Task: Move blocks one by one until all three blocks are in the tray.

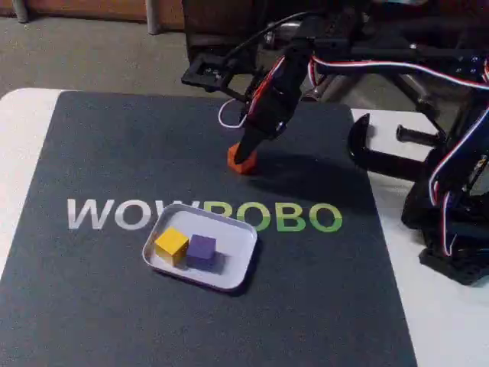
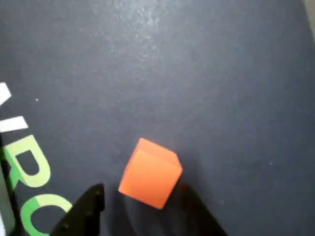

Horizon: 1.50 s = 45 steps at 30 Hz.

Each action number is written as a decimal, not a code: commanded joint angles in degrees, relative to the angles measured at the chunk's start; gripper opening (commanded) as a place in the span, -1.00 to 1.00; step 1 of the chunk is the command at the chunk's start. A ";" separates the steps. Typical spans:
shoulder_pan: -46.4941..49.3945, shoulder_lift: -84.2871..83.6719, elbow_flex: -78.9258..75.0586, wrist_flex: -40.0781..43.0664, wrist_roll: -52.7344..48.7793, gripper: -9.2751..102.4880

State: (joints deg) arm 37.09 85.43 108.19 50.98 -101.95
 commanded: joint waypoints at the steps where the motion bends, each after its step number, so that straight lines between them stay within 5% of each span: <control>1: 0.44 0.00 -2.02 -0.18 0.44 -0.54; 33: 0.44 -2.81 -1.05 -0.70 3.08 -0.58; 45: -0.88 -2.46 -1.76 -0.88 5.36 -0.80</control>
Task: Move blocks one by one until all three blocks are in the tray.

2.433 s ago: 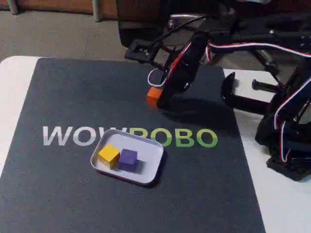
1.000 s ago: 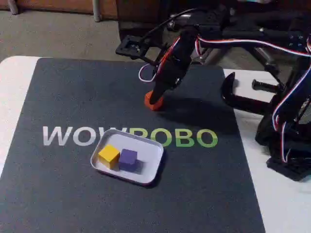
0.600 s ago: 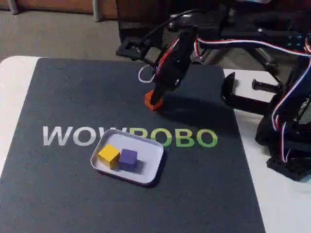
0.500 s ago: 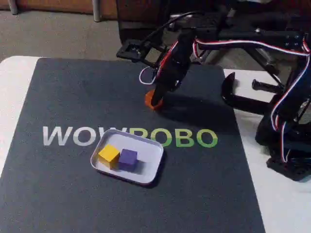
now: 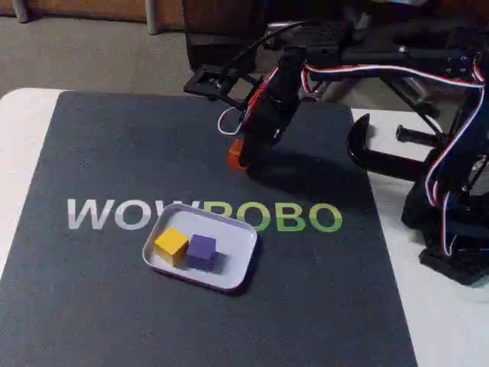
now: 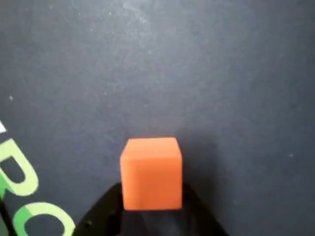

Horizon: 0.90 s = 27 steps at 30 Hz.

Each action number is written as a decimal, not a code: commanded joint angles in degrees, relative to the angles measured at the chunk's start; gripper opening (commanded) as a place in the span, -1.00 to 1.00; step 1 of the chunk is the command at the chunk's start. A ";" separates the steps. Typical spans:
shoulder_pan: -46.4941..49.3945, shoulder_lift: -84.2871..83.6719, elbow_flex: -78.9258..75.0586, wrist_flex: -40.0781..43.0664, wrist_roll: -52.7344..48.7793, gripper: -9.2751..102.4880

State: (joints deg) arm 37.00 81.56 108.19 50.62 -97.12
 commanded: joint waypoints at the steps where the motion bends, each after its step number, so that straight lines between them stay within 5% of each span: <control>1: -0.97 1.93 -1.67 -0.53 0.53 -0.83; 15: -11.78 15.91 5.01 -5.89 4.04 -0.98; 27: -26.28 16.00 8.53 -8.61 -7.73 -0.97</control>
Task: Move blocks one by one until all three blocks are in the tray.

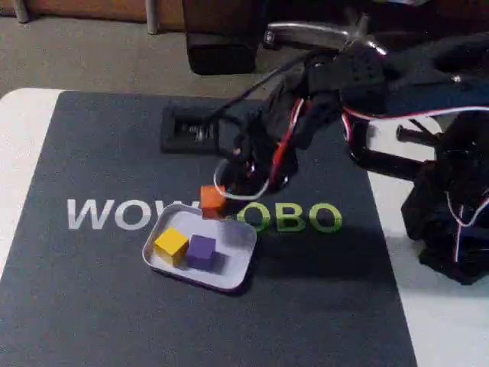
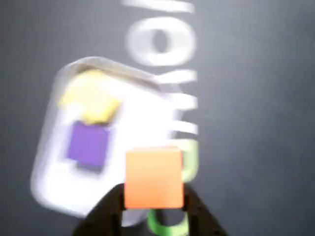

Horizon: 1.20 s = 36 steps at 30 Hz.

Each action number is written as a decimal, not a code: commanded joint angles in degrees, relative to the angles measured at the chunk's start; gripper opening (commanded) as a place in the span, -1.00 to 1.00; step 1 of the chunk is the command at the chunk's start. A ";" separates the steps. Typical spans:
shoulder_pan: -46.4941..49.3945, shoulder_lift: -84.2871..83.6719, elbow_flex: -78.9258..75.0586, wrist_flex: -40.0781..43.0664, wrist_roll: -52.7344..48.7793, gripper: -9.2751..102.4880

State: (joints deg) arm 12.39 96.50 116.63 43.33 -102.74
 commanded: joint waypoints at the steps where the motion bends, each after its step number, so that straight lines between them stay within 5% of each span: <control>1: -2.29 0.35 0.09 -2.11 -2.72 -0.97; 8: -3.25 -4.04 -0.44 -9.14 -2.46 -0.82; 23: 2.20 7.56 8.53 -9.40 -7.47 -0.42; 36: 0.79 31.55 17.31 -5.01 -1.67 -0.42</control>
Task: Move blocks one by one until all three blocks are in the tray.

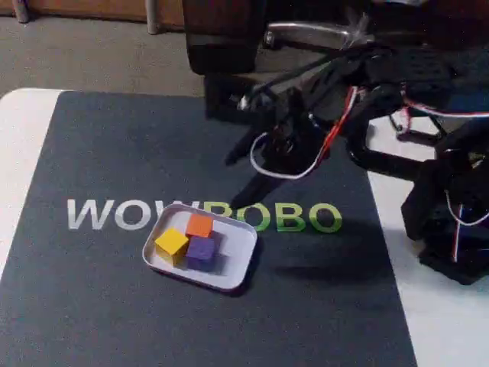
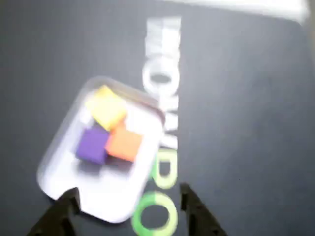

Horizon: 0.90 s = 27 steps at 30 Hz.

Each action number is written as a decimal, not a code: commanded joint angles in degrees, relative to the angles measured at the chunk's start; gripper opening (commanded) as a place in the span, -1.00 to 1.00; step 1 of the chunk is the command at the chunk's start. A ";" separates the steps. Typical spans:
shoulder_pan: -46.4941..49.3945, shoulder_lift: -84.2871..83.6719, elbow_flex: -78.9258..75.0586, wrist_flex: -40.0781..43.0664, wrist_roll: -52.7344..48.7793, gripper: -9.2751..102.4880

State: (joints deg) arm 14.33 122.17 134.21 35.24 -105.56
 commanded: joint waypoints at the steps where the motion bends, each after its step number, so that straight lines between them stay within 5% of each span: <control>1: -1.93 8.26 -0.26 5.54 1.41 -0.43; 11: -14.24 39.38 0.09 30.15 7.91 -0.47; 27: -39.81 64.86 16.79 38.50 11.43 -0.59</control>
State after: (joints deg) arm -22.06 182.37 148.54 72.33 -94.92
